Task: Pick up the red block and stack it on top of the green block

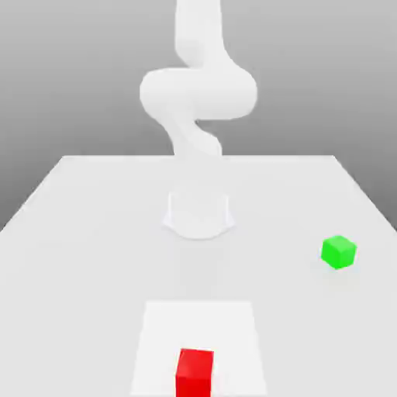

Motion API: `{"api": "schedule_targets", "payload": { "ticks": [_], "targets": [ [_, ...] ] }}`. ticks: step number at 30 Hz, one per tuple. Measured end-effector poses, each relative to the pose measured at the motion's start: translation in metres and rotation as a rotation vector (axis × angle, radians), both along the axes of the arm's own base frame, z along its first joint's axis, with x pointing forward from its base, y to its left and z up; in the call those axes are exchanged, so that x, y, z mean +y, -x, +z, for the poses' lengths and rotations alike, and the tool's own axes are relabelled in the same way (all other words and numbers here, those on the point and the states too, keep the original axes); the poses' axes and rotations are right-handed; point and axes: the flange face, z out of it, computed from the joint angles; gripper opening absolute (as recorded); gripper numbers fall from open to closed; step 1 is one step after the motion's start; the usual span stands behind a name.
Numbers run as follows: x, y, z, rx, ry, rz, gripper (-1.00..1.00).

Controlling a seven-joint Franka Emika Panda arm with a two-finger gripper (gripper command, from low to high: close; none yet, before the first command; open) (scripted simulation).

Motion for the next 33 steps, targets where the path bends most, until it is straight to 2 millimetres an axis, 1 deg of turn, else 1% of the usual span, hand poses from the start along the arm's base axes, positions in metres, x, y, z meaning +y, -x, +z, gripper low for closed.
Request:
{"api": "schedule_targets", "payload": {
  "ticks": [3, 6, 10, 13, 15, 18, 21, 24, 26, 29, 30, 33],
  "targets": [
    [0.000, -0.038, -0.049, 0.089, -0.002, -0.013, 0.00],
    [-0.001, -0.068, -0.099, 0.175, -0.005, -0.025, 0.00],
    [-0.002, -0.098, -0.171, 0.287, -0.010, -0.040, 0.00],
    [-0.003, -0.114, -0.227, 0.372, -0.014, -0.051, 0.00],
    [-0.004, -0.120, -0.265, 0.429, -0.018, -0.058, 0.00],
    [-0.005, -0.124, -0.322, 0.513, -0.024, -0.069, 0.00],
    [-0.006, -0.122, -0.379, 0.598, -0.031, -0.080, 0.00],
    [-0.005, -0.113, -0.435, 0.682, -0.039, -0.089, 0.00],
    [-0.005, -0.108, -0.468, 0.717, -0.042, -0.094, 0.00],
    [-0.005, -0.107, -0.509, 0.726, -0.043, -0.095, 0.00],
    [-0.005, -0.106, -0.522, 0.727, -0.043, -0.095, -1.00],
    [-0.005, -0.106, -0.522, 0.727, -0.043, -0.095, -1.00]
  ]
}}
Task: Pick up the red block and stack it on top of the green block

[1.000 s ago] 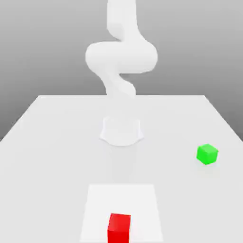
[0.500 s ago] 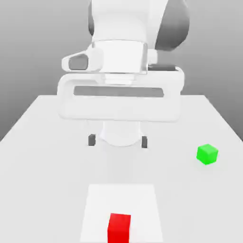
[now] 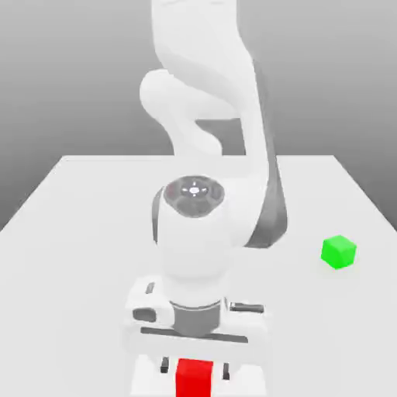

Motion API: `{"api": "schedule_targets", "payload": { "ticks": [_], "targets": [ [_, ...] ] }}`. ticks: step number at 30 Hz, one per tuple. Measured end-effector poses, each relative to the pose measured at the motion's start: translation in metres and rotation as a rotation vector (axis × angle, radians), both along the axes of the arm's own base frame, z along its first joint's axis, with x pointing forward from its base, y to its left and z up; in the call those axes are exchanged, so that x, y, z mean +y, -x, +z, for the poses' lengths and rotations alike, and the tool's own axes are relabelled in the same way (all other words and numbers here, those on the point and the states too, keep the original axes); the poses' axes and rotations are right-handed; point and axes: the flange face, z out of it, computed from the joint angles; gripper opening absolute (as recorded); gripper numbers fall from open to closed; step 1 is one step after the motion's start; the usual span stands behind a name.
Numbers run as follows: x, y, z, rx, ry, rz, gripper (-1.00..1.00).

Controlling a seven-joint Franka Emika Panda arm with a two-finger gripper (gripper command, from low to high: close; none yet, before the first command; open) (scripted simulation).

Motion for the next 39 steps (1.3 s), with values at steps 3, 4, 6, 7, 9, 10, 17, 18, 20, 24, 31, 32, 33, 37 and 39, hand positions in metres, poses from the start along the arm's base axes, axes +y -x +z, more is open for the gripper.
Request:
{"api": "schedule_targets", "payload": {
  "ticks": [3, 4, 6, 7, 9, 10, 17, 18, 20, 24, 31, 32, 33, 37, 39],
  "targets": [
    [0.000, 0.000, -0.006, 0.000, 0.000, 0.000, -1.00],
    [0.000, 0.000, -0.003, 0.000, 0.000, 0.000, -1.00],
    [0.000, 0.000, 0.016, 0.000, 0.000, 0.000, -1.00],
    [0.000, 0.000, 0.028, 0.000, 0.000, -0.001, -1.00],
    [0.005, 0.001, 0.052, -0.001, -0.004, 0.001, -1.00],
    [0.021, 0.005, 0.059, -0.003, -0.017, 0.008, -1.00],
    [0.169, 0.065, 0.095, -0.001, -0.098, 0.102, -1.00],
    [0.188, 0.078, 0.099, 0.001, -0.104, 0.117, -1.00],
    [0.219, 0.104, 0.105, 0.007, -0.114, 0.138, -1.00],
    [0.264, 0.159, 0.113, 0.017, -0.115, 0.161, -1.00],
    [0.309, 0.261, 0.109, 0.022, -0.068, 0.197, -1.00],
    [0.312, 0.275, 0.107, 0.020, -0.057, 0.203, -1.00],
    [0.314, 0.290, 0.105, 0.017, -0.045, 0.209, -1.00],
    [0.317, 0.329, 0.093, -0.001, -0.006, 0.221, -1.00],
    [0.317, 0.331, 0.088, -0.007, -0.003, 0.223, -1.00]
  ]
}}
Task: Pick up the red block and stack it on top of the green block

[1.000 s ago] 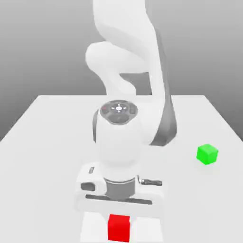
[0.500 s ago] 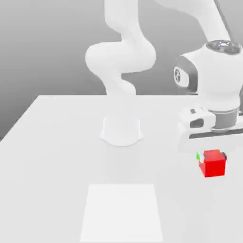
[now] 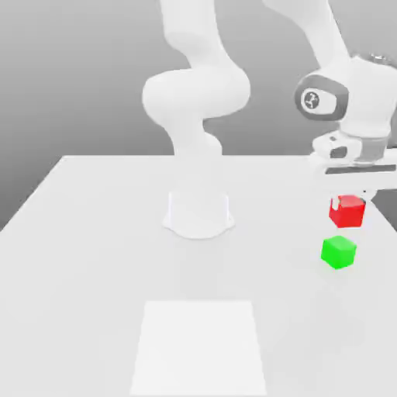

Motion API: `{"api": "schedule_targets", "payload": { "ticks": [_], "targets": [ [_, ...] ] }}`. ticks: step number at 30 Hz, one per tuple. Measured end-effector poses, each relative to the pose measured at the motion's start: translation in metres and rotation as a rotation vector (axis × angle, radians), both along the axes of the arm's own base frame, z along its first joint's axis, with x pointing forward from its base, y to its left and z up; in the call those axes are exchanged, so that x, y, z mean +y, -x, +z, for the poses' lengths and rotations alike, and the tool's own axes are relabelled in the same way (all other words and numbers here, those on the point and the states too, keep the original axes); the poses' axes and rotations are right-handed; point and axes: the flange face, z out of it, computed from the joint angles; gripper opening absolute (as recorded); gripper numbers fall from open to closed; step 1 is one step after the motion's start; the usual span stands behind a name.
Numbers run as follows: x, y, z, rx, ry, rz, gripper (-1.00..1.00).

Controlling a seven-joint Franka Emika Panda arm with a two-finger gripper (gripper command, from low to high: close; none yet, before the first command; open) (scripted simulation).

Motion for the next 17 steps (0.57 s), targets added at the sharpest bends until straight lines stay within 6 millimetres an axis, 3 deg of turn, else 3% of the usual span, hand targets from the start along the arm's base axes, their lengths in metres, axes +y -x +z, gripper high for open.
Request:
{"api": "schedule_targets", "payload": {
  "ticks": [17],
  "targets": [
    [-0.001, -0.002, -0.051, -0.003, 0.002, -0.007, -1.00]
  ]
}}
